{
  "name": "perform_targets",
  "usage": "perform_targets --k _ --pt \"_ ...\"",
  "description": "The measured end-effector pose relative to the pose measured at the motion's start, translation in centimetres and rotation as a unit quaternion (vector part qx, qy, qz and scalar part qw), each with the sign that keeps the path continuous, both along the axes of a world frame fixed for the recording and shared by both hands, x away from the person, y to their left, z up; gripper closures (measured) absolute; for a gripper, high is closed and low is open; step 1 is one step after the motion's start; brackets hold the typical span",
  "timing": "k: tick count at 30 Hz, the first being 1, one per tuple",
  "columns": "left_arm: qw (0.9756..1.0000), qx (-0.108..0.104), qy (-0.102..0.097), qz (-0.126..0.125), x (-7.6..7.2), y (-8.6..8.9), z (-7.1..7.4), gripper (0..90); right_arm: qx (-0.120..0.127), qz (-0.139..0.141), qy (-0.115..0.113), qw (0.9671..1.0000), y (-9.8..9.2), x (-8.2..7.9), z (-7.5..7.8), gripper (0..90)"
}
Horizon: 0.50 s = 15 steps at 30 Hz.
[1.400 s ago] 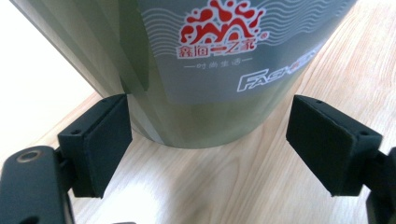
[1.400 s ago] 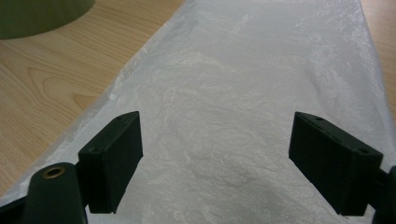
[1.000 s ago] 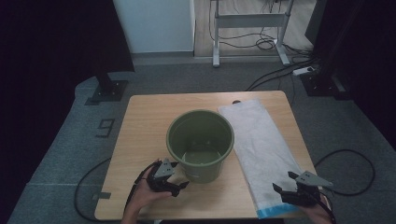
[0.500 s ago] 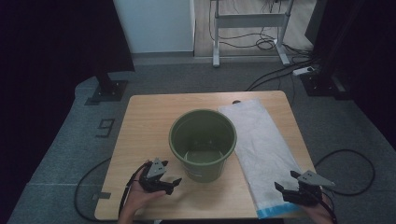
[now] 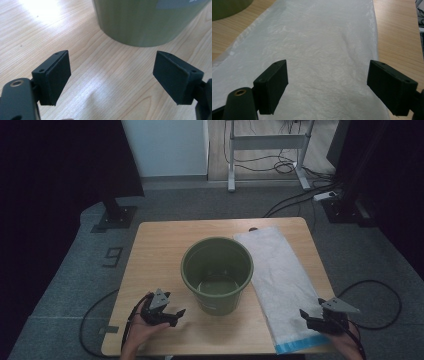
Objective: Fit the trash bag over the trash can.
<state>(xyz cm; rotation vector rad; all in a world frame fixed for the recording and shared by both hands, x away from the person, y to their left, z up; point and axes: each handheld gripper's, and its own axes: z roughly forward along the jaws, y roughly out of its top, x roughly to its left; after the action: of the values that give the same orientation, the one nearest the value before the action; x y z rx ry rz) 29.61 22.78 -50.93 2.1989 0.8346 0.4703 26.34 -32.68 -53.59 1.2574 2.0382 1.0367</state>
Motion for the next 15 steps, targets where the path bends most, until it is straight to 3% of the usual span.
perform_targets --k 11,15 --pt "0.9998 -0.009 0.017 0.004 0.2 0.3 -0.3 14.6 0.003 -0.021 0.027 0.9994 -1.9 3.3 -0.1 16.7" --pt "0.9998 0.0 0.019 0.008 0.3 0.2 -0.5 14.6 0.0 -0.027 0.047 0.9985 -2.5 4.3 -0.5 16.6"
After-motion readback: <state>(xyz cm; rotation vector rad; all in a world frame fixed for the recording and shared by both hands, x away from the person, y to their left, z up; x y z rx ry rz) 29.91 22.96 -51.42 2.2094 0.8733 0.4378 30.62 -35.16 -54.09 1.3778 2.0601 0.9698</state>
